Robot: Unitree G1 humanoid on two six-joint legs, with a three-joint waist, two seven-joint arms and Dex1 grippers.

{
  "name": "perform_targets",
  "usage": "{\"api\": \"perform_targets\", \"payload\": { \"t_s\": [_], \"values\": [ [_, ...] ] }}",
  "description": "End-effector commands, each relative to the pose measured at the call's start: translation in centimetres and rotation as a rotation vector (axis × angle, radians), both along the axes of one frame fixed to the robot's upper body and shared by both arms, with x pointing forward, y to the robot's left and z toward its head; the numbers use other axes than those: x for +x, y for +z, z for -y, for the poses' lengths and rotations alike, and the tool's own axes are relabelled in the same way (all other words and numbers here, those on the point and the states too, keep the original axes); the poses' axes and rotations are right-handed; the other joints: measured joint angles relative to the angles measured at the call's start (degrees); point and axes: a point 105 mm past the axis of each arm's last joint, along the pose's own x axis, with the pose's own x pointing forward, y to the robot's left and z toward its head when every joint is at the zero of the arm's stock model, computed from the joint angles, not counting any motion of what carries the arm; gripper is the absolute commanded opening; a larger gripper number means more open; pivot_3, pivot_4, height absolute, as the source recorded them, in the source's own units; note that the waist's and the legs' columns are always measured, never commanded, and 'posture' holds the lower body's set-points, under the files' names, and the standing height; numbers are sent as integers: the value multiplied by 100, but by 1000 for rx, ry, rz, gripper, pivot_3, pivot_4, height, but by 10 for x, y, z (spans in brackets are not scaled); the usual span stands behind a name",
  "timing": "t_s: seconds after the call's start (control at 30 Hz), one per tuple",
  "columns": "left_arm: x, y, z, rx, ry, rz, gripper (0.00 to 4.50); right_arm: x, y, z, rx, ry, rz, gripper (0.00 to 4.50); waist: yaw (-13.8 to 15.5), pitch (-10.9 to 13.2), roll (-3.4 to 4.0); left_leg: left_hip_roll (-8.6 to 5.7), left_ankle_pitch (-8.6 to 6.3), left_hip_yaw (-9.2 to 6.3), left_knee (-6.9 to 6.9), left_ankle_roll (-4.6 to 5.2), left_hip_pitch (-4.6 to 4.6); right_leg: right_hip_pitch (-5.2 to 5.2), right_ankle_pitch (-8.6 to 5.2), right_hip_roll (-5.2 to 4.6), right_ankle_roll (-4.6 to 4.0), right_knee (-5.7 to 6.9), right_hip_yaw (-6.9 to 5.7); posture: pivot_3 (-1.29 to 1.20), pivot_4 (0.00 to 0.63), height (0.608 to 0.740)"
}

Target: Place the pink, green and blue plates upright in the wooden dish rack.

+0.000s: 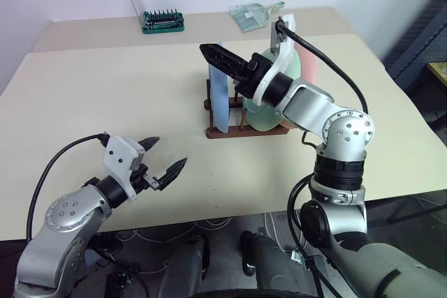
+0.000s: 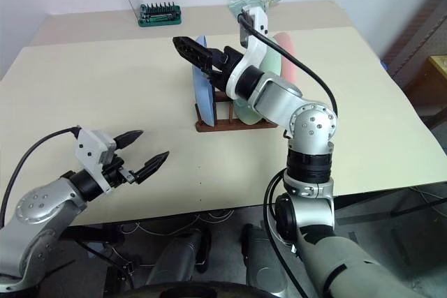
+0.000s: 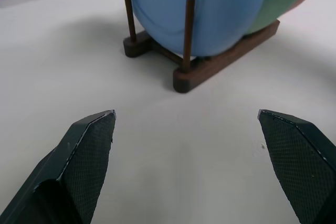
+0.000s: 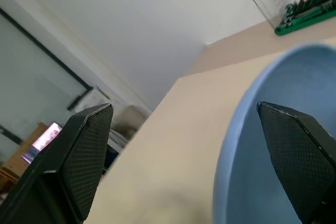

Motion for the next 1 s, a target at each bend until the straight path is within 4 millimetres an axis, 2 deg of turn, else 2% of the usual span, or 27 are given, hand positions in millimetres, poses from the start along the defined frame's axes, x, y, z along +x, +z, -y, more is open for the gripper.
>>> {"api": "perform_targets", "payload": {
  "t_s": [0.03, 0.2, 0.27, 0.33, 0.53, 0.67, 0.77, 0.9, 1.0],
  "values": [
    [-1, 14, 9, -1, -32, 39, 4500, -12, 32, 0, 2, 13, 138, 4453, 1, 0, 0, 0, 0, 0, 0, 0, 0, 0, 0, 0, 0, 0, 0, 0, 150, 740],
    [3, 19, 14, -4, -35, 39, 4500, -19, 56, 11, -85, -23, 306, 4453, 4, 0, 0, 0, 0, 0, 0, 0, -2, 1, 1, 1, 0, -2, -2, 0, 150, 740],
    [3, 18, 16, -5, -43, 34, 4500, -17, 64, 32, -187, -100, 416, 3945, 26, 0, 0, 0, 0, 1, 0, 1, -3, 1, 0, 1, 1, -4, -2, 0, 150, 740],
    [3, 18, 19, -10, -58, 27, 4500, -17, 66, 47, -260, -135, 475, 3189, 38, 0, 0, -1, -3, -1, 10, 5, -12, 4, -1, -1, 3, -10, -13, 0, 150, 740],
    [-5, 6, 35, 8, -189, -23, 4500, -35, 44, 103, -632, -149, 637, 40, 51, 1, 0, 0, -13, 0, 22, 21, -28, 2, -5, -4, 10, -17, -18, 0, 150, 740],
    [-9, 1, 47, 14, -271, -35, 4500, -47, 22, 123, -859, -120, 656, 40, 47, 4, 5, 0, -17, 3, 33, 26, -39, -2, -6, -9, 12, -20, -18, 0, 150, 740],
    [-9, -1, 53, 14, -303, -35, 4500, -48, 6, 135, -978, -122, 630, 40, 43, 4, 6, 1, -18, 2, 38, 25, -39, -2, -6, -10, 12, -18, -20, 0, 150, 740],
    [-9, -3, 56, 15, -326, -32, 4500, -50, -17, 141, -1076, -95, 578, 40, 44, 4, 6, 4, -29, 3, 53, 9, -46, -1, -6, -38, 12, -18, -54, 0, 150, 740],
    [-9, -5, 56, 16, -328, -30, 4500, -46, -27, 145, -1125, -110, 552, 40, 45, 4, 7, 4, -32, 4, 57, 13, -54, -5, -5, -49, 13, -19, -67, 0, 150, 740]
  ]
}}
